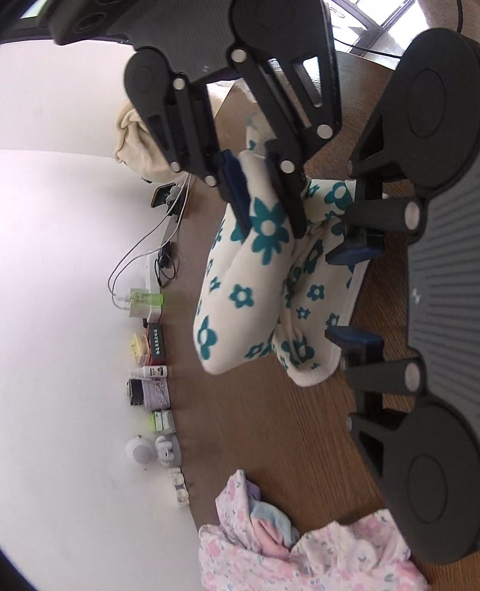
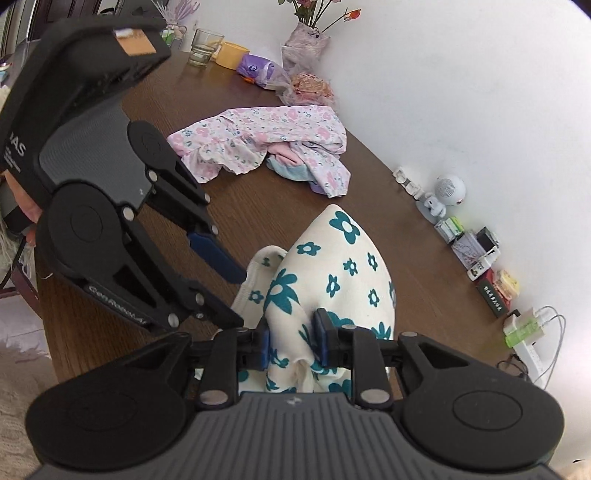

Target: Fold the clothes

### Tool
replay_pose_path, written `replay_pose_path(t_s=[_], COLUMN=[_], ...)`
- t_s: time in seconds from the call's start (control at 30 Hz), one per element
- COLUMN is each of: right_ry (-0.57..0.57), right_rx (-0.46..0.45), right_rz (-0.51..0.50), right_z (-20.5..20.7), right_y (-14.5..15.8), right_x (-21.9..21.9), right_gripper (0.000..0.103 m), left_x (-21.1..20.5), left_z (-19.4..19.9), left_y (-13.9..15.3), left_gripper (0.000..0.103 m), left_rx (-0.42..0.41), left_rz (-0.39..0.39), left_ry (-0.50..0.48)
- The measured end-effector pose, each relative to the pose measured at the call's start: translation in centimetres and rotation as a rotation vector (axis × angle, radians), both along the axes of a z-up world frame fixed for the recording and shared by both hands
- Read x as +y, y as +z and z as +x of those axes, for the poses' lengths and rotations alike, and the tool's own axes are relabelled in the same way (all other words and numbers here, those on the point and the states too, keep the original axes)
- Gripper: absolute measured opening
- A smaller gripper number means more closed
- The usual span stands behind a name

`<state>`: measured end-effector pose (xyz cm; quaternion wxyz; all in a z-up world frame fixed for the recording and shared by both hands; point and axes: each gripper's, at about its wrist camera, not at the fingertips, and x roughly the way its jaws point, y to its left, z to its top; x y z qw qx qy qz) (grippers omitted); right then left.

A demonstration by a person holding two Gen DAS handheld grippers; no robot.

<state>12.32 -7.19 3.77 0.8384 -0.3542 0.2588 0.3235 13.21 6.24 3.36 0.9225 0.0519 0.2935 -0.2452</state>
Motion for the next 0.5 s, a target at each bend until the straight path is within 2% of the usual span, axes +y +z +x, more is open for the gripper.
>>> replay_pose_path(t_s=[0.1, 0.2, 0.27, 0.37, 0.43, 0.5], right_ry=[0.001, -0.001, -0.001, -0.003, 0.000, 0.008], right_rx=[0.013, 0.018, 0.002, -0.018, -0.001, 0.040], right_rz=[0.026, 0.042, 0.048, 0.081, 0.139, 0.220], right_z=[-0.1, -0.4, -0.8, -1.2, -1.5, -1.9], right_y=[-1.2, -2.3, -2.8, -3.3, -3.1, -2.4], right_x=[0.4, 0.5, 0.6, 0.7, 0.2, -1.0], right_gripper=[0.023, 0.023, 0.025, 0.031, 0.036, 0.039], left_x=[2.2, 2.9, 1.7, -0.8, -2.0, -3.2], left_z=[-0.7, -0.1, 1.1, 3.1, 4.3, 5.5], left_y=[1.2, 2.5, 3.2, 3.4, 2.7, 1.8], left_gripper=[0.035, 0.035, 0.033, 0.030, 0.023, 0.023], left_rx=[-0.045, -0.079, -0.103, -0.091, -0.061, -0.029], left_rz=[-0.077, -0.171, -0.163, -0.128, -0.092, -0.055], left_ry=[0.074, 0.082, 0.065, 0.012, 0.008, 0.009])
